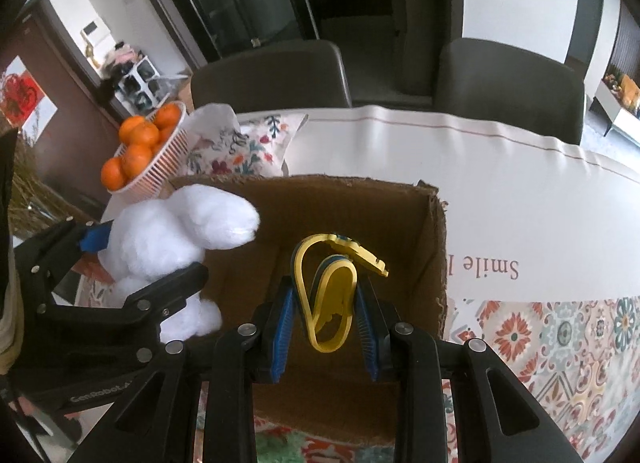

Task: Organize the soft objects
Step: 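Carry bunny and clip over the cardboard box and open both tools, then move both tools back toward the remaining plush items on the runner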

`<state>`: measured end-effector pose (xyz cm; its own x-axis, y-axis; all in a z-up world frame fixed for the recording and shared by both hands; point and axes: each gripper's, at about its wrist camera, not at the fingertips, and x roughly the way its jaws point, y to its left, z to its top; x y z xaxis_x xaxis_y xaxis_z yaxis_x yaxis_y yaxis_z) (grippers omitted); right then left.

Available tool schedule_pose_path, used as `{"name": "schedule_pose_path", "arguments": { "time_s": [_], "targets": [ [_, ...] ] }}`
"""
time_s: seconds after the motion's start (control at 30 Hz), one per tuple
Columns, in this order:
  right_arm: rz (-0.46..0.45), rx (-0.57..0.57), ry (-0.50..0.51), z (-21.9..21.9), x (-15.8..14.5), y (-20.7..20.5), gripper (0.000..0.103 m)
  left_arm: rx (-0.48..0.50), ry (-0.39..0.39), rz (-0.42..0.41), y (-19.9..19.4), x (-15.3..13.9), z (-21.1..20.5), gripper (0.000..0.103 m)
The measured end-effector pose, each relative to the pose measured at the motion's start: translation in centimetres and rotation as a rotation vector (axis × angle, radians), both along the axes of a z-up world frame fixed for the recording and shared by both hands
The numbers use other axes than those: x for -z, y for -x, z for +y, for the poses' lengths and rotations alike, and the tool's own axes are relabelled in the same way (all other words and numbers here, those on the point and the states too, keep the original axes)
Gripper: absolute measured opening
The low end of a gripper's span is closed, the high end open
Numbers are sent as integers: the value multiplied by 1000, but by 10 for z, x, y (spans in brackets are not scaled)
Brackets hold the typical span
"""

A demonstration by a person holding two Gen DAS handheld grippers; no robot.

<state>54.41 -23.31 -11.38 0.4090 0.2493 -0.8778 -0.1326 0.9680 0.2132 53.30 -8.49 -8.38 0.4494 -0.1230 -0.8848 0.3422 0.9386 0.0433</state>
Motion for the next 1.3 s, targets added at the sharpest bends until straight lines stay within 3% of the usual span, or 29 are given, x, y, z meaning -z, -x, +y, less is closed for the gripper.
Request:
{"name": "schedule_pose_path", "arguments": {
  "time_s": [0.13, 0.23, 0.7, 1.2, 1.3],
  "targets": [
    [18, -6, 20, 1, 5, -4, 46, -2, -7, 19, -4, 4, -2, 84],
    [28, 25, 42, -5, 6, -6, 57, -30, -30, 6, -5, 5, 1, 94],
    [12, 38, 37, -6, -7, 8, 57, -52, -15, 2, 9, -10, 8, 94],
    [-84, 65, 114, -2, -47, 60, 57, -112, 33, -19, 66, -36, 21, 95],
    [-84, 64, 107, -5, -50, 70, 63, -115, 52, -10, 78, -40, 19, 95]
  ]
}}
